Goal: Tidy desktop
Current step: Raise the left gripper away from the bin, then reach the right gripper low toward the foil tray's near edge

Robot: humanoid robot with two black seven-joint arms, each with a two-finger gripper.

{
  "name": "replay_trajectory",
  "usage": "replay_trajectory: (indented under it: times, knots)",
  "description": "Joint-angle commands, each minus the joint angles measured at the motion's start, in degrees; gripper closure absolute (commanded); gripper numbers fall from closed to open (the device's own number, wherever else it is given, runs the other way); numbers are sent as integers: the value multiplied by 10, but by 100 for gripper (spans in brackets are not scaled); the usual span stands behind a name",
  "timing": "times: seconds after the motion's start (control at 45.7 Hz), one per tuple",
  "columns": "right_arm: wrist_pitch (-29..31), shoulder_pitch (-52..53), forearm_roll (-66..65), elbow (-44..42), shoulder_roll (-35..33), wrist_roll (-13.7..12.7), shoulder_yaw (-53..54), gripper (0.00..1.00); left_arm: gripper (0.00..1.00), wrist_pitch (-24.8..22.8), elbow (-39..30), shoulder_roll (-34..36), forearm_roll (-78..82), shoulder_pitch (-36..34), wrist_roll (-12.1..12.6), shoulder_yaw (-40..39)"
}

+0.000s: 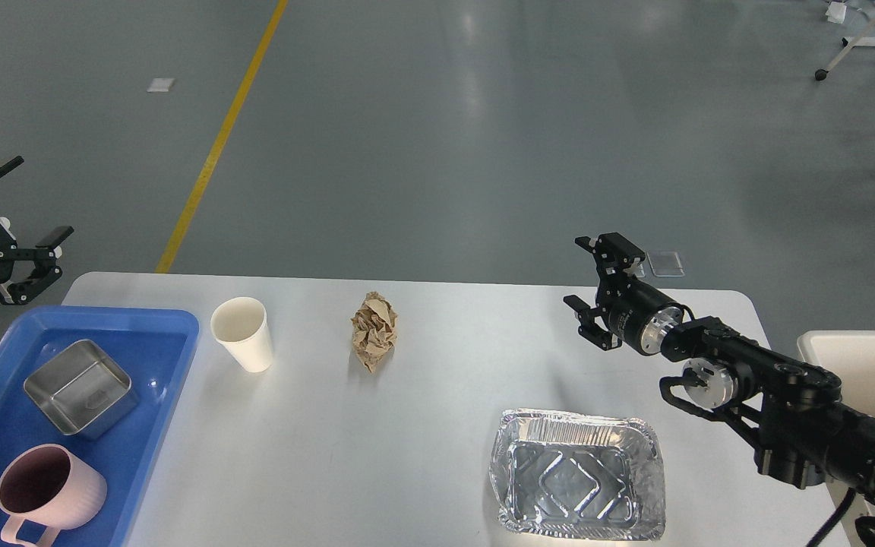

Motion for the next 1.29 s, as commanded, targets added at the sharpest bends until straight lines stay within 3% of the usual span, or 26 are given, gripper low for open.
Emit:
replay_trajectory:
  times: [0.0,0.219,0.328,0.481,0.591,0.678,0.722,1.116,1.269]
  knots:
    - [0,16,-71,56,-60,-1,-61,0,4,1,2,-8,-33,22,1,-24]
    - [17,57,-93,182,-202,1,-132,0,4,1,12,-20,-82,28,1,-25]
    - [67,83,-115,244,-277,5,-145,0,4,1,14,-34,-81,31,-6,-27]
    - [103,96,-123,299,-367,16,-144,1,3,0,31,-56,-80,36,-72,-29]
    - [105,101,-187,342,-422,61,-142,3,3,-1,36,-62,-81,38,-102,-29]
    - [98,101,-254,387,-465,107,-142,6,3,-5,35,-68,-82,38,-98,-29]
    - [95,101,-273,401,-482,116,-141,6,3,-6,35,-70,-82,38,-96,-30]
    - [95,102,-407,526,-628,119,-134,1,3,-5,35,-72,-83,36,-80,-32]
    - [98,103,-488,540,-641,121,-136,0,3,-6,35,-72,-87,36,-80,-31]
